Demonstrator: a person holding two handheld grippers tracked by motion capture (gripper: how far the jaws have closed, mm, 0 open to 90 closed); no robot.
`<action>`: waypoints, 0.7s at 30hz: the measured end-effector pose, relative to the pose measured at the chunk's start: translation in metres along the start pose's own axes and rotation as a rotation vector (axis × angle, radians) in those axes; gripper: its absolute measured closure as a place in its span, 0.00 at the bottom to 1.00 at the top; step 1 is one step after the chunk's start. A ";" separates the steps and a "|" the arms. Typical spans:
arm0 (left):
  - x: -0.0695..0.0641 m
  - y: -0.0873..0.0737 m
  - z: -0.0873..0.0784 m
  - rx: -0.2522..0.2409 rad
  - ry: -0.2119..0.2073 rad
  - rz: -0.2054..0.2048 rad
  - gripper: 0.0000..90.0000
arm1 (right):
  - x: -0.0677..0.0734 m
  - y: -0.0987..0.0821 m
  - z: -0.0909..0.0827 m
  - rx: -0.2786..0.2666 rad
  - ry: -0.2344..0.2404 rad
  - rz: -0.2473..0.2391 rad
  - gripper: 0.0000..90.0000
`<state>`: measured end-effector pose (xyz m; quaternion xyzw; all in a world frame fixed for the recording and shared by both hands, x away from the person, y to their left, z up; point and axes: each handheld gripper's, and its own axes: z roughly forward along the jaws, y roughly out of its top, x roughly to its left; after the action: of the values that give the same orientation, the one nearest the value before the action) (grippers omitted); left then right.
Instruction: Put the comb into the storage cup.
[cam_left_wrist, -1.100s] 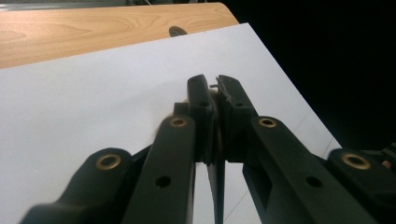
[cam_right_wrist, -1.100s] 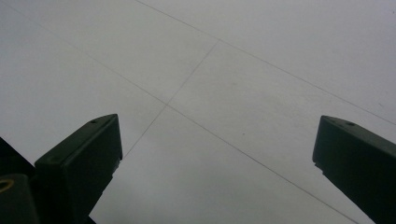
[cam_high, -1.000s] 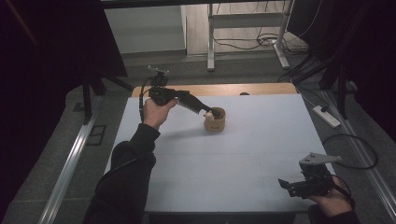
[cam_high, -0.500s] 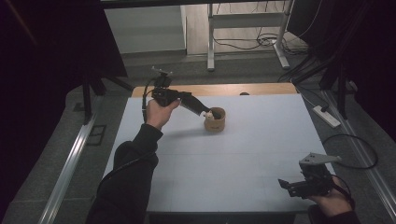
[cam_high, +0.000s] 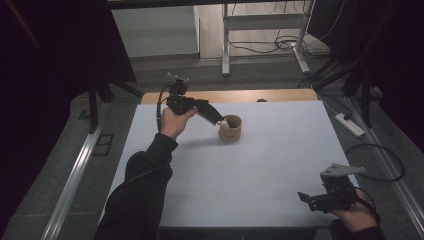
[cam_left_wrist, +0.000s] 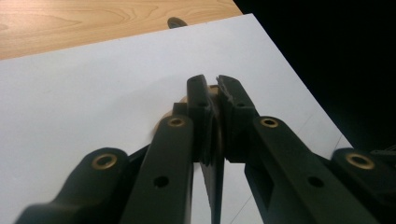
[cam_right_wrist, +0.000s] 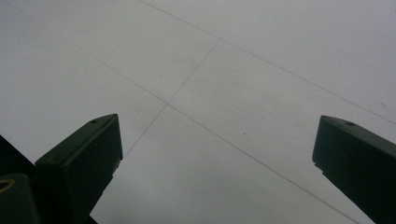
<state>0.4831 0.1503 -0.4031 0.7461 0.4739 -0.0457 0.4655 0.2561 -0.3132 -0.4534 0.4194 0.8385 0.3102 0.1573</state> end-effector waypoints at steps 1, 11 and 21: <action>0.000 0.000 0.000 0.000 0.000 0.000 0.91 | 0.000 0.000 0.000 0.000 0.000 0.000 0.02; -0.002 -0.002 -0.001 -0.039 0.060 0.072 0.65 | 0.000 0.000 0.000 -0.001 0.000 -0.002 0.02; -0.008 -0.003 0.004 -0.046 0.147 0.160 0.36 | 0.001 0.000 0.000 -0.006 0.002 -0.008 0.02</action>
<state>0.4778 0.1430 -0.4035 0.7721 0.4464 0.0571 0.4486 0.2552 -0.3128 -0.4532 0.4155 0.8394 0.3124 0.1587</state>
